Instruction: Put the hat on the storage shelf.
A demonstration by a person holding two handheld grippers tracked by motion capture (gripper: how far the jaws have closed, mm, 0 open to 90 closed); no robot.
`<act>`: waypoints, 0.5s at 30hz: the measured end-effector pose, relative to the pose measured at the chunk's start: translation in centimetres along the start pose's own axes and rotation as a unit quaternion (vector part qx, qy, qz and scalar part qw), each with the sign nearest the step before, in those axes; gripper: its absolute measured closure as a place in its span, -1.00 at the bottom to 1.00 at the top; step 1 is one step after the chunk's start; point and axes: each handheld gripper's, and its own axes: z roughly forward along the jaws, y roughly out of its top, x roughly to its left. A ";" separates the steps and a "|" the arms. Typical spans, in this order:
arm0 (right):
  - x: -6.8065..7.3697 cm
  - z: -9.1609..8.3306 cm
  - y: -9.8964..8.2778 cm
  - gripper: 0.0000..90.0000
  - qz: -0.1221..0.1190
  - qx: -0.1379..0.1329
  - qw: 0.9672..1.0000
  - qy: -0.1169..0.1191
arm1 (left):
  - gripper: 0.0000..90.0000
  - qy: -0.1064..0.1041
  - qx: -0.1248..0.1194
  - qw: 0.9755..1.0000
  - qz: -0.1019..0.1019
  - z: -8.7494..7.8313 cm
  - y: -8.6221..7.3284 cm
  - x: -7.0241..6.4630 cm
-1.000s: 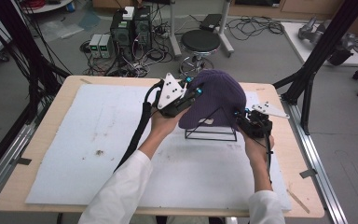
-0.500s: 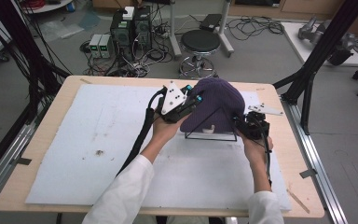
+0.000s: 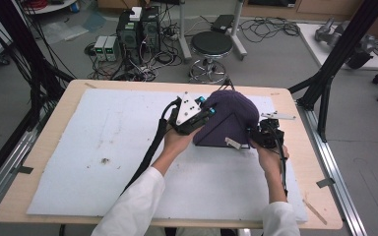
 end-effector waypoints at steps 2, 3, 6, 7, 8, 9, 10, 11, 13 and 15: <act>-0.1 0.1 -0.1 0.73 0.003 0.004 1.000 0.002 | 0.64 0.000 0.001 1.000 -0.001 0.0 -0.2 -0.1; -0.2 0.1 -0.1 0.73 0.004 0.008 1.000 0.002 | 0.64 -0.001 0.002 1.000 -0.001 0.0 -0.2 -0.1; -0.2 0.2 -0.1 0.73 0.005 0.012 1.000 0.002 | 0.64 0.001 0.000 1.000 0.004 0.0 -0.3 -0.3; -0.2 0.3 -0.1 0.72 0.006 0.013 1.000 0.002 | 0.64 0.001 0.003 1.000 0.009 0.0 -0.2 -0.4; -0.2 0.3 -0.1 0.72 0.009 0.014 1.000 0.001 | 0.64 0.001 0.005 1.000 0.013 0.0 -0.2 -0.4; -0.2 0.4 -0.2 0.72 0.008 0.017 1.000 0.001 | 0.64 0.001 0.006 1.000 0.015 0.0 -0.2 -0.5; -0.2 0.5 -0.2 0.71 0.009 0.019 1.000 0.002 | 0.64 0.000 0.008 1.000 0.016 0.0 -0.2 -0.5; -0.2 0.5 -0.2 0.70 0.012 0.020 1.000 0.002 | 0.64 -0.001 0.007 1.000 0.015 0.0 -0.2 -0.5; -0.3 0.5 -0.2 0.70 0.014 0.021 1.000 0.004 | 0.64 0.000 0.007 1.000 0.013 0.0 -0.2 -0.5; -0.3 0.4 -0.2 0.68 0.016 0.021 1.000 0.006 | 0.61 0.000 0.006 1.000 0.010 0.1 -0.3 -0.4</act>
